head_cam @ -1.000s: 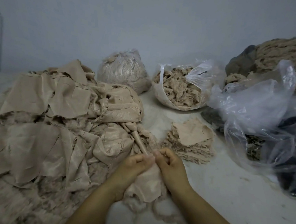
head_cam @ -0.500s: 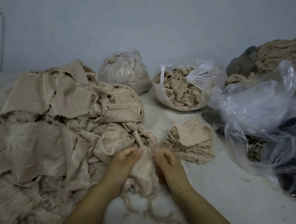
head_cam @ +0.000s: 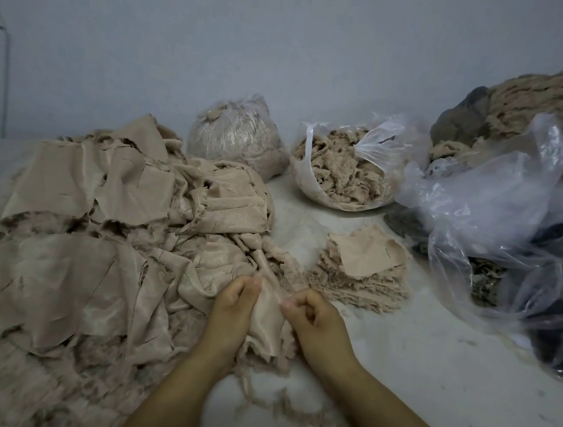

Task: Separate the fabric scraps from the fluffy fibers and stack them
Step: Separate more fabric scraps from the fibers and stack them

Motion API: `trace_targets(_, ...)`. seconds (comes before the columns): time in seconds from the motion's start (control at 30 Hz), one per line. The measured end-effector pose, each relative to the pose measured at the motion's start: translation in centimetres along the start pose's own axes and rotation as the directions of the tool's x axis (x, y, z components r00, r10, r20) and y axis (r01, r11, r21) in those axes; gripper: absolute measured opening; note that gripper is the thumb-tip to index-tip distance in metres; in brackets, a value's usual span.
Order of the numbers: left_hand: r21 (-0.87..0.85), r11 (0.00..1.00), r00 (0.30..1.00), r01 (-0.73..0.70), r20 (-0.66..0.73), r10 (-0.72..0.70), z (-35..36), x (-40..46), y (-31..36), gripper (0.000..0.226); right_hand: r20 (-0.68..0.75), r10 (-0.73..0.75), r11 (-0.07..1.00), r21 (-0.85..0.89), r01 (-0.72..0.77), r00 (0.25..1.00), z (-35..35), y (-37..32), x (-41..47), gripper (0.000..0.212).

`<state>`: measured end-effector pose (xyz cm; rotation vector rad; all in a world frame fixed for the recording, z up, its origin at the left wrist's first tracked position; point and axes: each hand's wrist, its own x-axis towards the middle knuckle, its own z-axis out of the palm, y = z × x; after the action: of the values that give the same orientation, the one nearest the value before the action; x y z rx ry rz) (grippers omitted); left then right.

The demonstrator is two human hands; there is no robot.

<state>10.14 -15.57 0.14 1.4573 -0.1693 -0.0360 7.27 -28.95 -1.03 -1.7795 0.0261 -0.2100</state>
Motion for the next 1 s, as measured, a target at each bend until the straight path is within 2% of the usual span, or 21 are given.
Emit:
trace_targets(0.1, 0.072, 0.996, 0.975, 0.055, 0.212, -0.07, -0.3, -0.2, -0.2, 0.042, -0.049, -0.015, 1.0, 0.014, 0.016, 0.999, -0.1, 0.1, 0.3, 0.017)
trace_targets(0.17, 0.118, 0.988, 0.954, 0.101, 0.27, -0.13, -0.4, -0.4, -0.2, 0.04, -0.041, -0.038, 0.999, -0.02, 0.038, 0.998, -0.3, 0.1, 0.4, 0.019)
trace_targets(0.3, 0.014, 0.986, 0.948, 0.165, 0.272, -0.162, -0.4, -0.3, -0.4, 0.025, -0.066, -0.037, 0.999, -0.03, 0.035, 0.997, 0.0, 0.4, 0.5, 0.023)
trace_targets(0.43, -0.111, 0.962, 0.947, 0.251, 0.236, -0.22, -1.0, -0.2, -0.1, 0.02, -0.202, 0.116, 0.977, 0.202, -0.075, 0.972, -1.0, 0.4, 1.1, 0.025)
trace_targets(0.47, -0.136, 0.955, 0.949, 0.264, 0.215, -0.232, -1.3, 0.0, 0.0, 0.022, -0.203, 0.124, 0.978, 0.191, -0.085, 0.971, -1.4, 0.5, 1.1, 0.025)
trace_targets(0.53, -0.163, 0.949, 0.953, 0.269, 0.19, -0.237, -1.6, 0.1, 0.1, 0.024, -0.097, 0.06, 0.994, 0.101, -0.05, 0.993, -1.3, 0.4, 0.7, 0.027)
trace_targets(0.6, -0.188, 0.946, 0.955, 0.264, 0.191, -0.228, -1.3, 0.1, 0.1, 0.026, 0.019, 0.016, 0.996, 0.091, -0.018, 1.0, -0.6, 0.1, 0.1, 0.025)
trace_targets(0.73, -0.207, 0.947, 0.963, 0.246, 0.163, -0.215, -0.8, -0.1, 0.0, 0.026, 0.123, -0.004, 0.998, 0.057, -0.003, 0.992, -0.3, -0.2, 0.2, 0.015)
trace_targets(0.8, -0.219, 0.948, 0.972, 0.231, 0.099, -0.214, -0.8, -0.1, -0.1, 0.026, 0.088, 0.024, 0.994, 0.101, -0.033, 0.996, -0.8, -0.2, 0.4, 0.023)
trace_targets(0.9, -0.201, 0.954, 0.974, 0.223, 0.072, -0.213, -0.4, -0.1, 0.0, 0.032, 0.027, 0.077, 0.98, 0.182, -0.081, 0.997, -0.9, -0.1, 0.5, 0.029)
trace_targets(1.0, -0.219, 0.948, 0.973, 0.233, 0.056, -0.226, -1.0, 0.0, 0.1, 0.024, -0.081, 0.159, 0.954, 0.271, -0.131, 0.984, -1.4, 0.1, 0.7, 0.034)
